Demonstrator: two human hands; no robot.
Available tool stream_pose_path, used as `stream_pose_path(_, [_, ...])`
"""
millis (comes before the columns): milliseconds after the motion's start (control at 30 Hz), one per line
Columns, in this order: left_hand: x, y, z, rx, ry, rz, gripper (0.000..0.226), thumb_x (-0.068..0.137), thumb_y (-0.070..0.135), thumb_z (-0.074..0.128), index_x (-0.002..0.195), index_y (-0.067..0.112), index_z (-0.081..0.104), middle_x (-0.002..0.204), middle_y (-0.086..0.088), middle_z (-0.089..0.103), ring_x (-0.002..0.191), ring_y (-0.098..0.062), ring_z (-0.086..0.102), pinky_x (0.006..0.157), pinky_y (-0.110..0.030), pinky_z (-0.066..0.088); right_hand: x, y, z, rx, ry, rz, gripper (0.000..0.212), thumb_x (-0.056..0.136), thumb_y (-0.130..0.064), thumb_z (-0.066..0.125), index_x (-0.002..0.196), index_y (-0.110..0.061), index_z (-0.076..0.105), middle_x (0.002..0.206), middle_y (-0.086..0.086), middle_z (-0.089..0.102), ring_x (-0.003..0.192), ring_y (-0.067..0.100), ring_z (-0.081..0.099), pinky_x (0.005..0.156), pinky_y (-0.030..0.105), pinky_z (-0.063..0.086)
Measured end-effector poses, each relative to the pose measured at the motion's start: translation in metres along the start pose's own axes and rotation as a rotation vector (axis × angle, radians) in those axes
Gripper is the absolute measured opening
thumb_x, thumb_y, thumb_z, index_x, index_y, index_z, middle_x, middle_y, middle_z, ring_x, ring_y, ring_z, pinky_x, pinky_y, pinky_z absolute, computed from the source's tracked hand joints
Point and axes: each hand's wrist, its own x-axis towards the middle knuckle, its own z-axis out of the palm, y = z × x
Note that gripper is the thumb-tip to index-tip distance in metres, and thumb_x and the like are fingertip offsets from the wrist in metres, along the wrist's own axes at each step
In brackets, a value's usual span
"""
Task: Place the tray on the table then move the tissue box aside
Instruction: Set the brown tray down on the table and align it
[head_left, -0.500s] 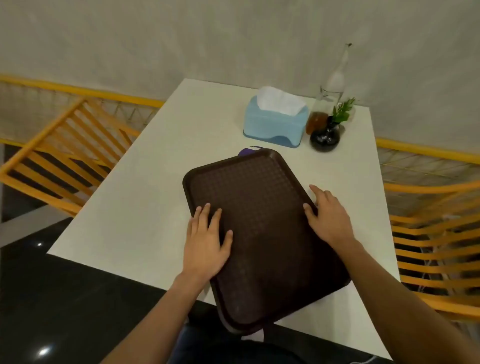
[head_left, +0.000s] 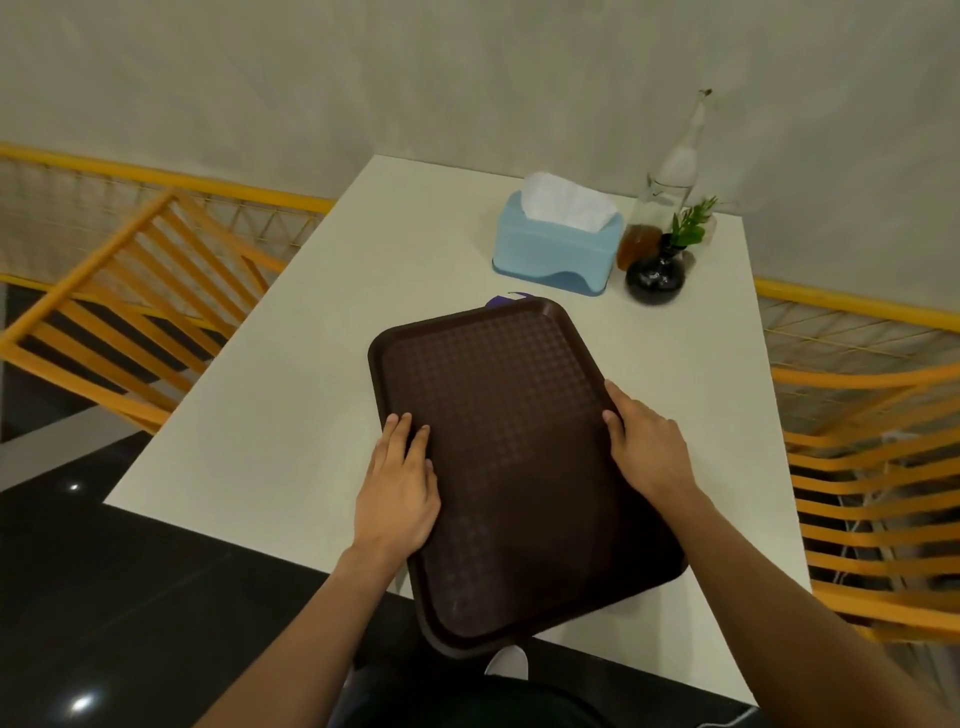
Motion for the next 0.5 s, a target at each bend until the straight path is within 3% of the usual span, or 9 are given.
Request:
stream_pose_path(167, [0.014,-0.029,-0.012,0.05,-0.006,0.046,0.051,0.103,0.031,0.033,0.151,0.013,0.041,0.159,-0.008,0.036,0.153,-0.024,0.015,0.123,-0.037,0.013,0.001,-0.026,0.012,0.026,0.01,0.022,0.05,0.109,-0.035,0.033,0.157,-0.026,0.032,0.138,0.007,0.062,0.118,0.03,0.063,0.109,0.054,0.042])
stream_pose_path(300, [0.036,-0.06,-0.028,0.032,-0.027,0.08,0.05,0.104,0.029,0.036,0.15,0.013,0.042,0.162,-0.009,0.03,0.153,-0.024,0.013,0.123,-0.035,0.012,0.002,-0.058,0.025,0.046,0.019,0.073,0.049,0.108,-0.035,0.033,0.157,-0.026,0.032,0.142,0.007,0.059,0.122,0.031,0.061,0.11,0.056,0.04])
stream_pose_path(400, [0.046,-0.084,-0.045,0.001,0.01,0.034,0.05,0.099,0.024,0.047,0.149,0.016,0.043,0.162,-0.009,0.026,0.151,-0.027,0.02,0.119,-0.037,0.022,0.002,-0.084,0.036,0.083,0.025,0.132,0.048,0.108,-0.034,0.034,0.156,-0.026,0.032,0.146,0.007,0.055,0.126,0.032,0.058,0.111,0.056,0.039])
stream_pose_path(500, [0.048,-0.109,-0.059,-0.019,0.035,-0.032,0.053,0.095,0.022,0.051,0.147,0.017,0.044,0.154,-0.008,0.037,0.139,-0.028,0.035,0.112,-0.041,0.037,0.001,-0.11,0.047,0.127,0.046,0.183,0.048,0.108,-0.032,0.036,0.155,-0.024,0.033,0.149,0.008,0.052,0.128,0.034,0.057,0.11,0.058,0.041])
